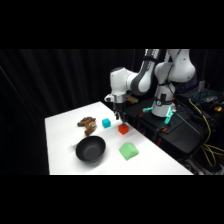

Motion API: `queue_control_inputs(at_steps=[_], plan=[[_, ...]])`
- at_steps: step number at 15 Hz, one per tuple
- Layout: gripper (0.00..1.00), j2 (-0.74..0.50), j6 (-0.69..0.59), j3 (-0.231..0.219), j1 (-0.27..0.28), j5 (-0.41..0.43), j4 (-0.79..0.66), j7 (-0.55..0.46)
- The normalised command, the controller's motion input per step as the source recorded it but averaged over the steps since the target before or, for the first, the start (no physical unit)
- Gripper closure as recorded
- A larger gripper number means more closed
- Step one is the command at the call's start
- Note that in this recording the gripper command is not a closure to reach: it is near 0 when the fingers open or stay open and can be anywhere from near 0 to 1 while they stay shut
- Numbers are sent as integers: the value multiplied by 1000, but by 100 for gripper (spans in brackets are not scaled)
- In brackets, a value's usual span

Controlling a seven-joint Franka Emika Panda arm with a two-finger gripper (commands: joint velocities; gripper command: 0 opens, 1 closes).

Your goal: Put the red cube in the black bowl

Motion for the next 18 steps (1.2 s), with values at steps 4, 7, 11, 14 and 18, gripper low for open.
queue_control_inputs(at_steps=[4, 7, 11, 14, 18], plan=[[0, 248, 251, 138, -118, 155, 18, -192], [0, 170, 202, 176, -168, 132, 14, -174], [0, 137, 170, 167, -209, 137, 29, -205], [100, 139, 172, 190, -257, 202, 79, -272], [100, 39, 125, 159, -171, 136, 46, -192]])
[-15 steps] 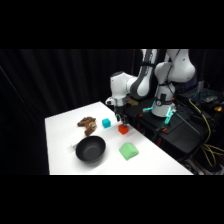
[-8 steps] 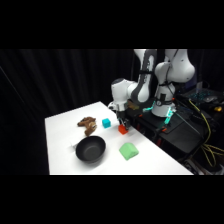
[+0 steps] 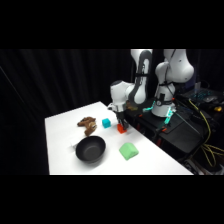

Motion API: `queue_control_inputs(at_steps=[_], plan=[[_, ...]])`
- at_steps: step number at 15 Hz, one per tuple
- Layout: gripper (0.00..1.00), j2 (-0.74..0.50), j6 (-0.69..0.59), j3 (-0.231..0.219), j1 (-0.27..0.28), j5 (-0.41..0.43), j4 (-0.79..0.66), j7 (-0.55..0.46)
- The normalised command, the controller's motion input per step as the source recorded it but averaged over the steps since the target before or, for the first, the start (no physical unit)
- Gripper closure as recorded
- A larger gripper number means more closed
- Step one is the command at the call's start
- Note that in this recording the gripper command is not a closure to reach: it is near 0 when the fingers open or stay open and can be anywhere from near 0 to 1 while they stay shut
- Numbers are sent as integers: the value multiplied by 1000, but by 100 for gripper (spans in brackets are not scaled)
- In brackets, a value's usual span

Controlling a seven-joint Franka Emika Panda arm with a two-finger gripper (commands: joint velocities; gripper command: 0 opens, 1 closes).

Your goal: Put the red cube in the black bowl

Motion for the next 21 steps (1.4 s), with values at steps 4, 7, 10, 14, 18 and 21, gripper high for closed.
queue_control_inputs(at_steps=[4, 7, 10, 14, 18, 21], plan=[[100, -246, -44, -21, 118, -106, -49, 132], [100, -504, -447, -194, 273, -318, 46, 358], [100, -480, -651, -187, 210, -330, 220, 336], [100, -240, -548, -90, 137, -257, 343, 260], [100, 102, -313, -46, 86, -105, 454, 97], [100, 295, -227, -54, 60, -61, 574, 46]])
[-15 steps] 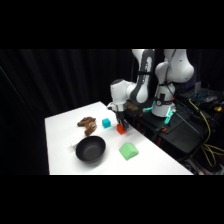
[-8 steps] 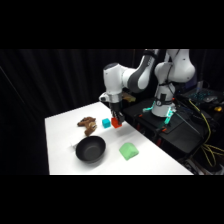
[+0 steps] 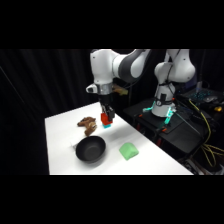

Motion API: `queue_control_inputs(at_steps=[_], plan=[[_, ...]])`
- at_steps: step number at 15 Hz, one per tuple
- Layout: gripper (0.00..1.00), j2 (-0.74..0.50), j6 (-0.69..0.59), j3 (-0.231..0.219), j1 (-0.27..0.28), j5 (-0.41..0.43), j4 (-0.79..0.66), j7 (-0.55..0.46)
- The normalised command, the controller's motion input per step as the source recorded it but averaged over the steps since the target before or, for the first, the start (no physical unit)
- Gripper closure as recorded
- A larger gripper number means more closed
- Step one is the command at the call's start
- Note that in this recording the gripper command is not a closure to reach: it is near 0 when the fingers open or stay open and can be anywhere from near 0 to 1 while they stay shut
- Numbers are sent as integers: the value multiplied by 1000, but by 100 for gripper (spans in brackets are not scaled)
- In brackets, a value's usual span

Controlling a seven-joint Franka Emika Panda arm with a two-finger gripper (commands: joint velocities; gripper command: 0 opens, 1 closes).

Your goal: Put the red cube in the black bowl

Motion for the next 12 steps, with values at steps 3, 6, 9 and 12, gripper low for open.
queue_control_inputs(at_steps=[3, 6, 9, 12], plan=[[100, 343, -223, -39, 72, -19, 586, 22], [100, 367, -219, -18, 84, 5, 580, 28], [100, 381, -178, -8, 57, 40, 544, -13], [100, 424, -137, 12, -11, 120, 512, -141]])
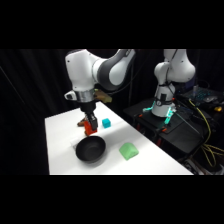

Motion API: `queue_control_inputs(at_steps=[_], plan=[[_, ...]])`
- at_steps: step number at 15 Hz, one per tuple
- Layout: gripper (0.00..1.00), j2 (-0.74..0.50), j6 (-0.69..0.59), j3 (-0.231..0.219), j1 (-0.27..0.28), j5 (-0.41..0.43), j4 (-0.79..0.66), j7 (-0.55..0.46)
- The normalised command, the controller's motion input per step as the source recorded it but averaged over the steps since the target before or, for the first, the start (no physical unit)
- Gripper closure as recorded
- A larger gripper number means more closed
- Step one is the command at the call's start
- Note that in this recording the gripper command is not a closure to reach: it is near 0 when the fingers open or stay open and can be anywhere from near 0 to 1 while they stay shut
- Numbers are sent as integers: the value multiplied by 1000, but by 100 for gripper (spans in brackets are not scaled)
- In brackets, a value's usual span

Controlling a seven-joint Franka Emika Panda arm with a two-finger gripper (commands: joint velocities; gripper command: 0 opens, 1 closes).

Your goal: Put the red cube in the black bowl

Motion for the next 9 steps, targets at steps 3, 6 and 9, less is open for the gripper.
queue_control_inputs(at_steps=[3, 6, 9], plan=[[100, 431, -123, 23, -45, 108, 462, -202], [100, 352, -130, 58, -89, 155, 389, -242], [100, 208, -147, 78, -97, 147, 308, -221]])
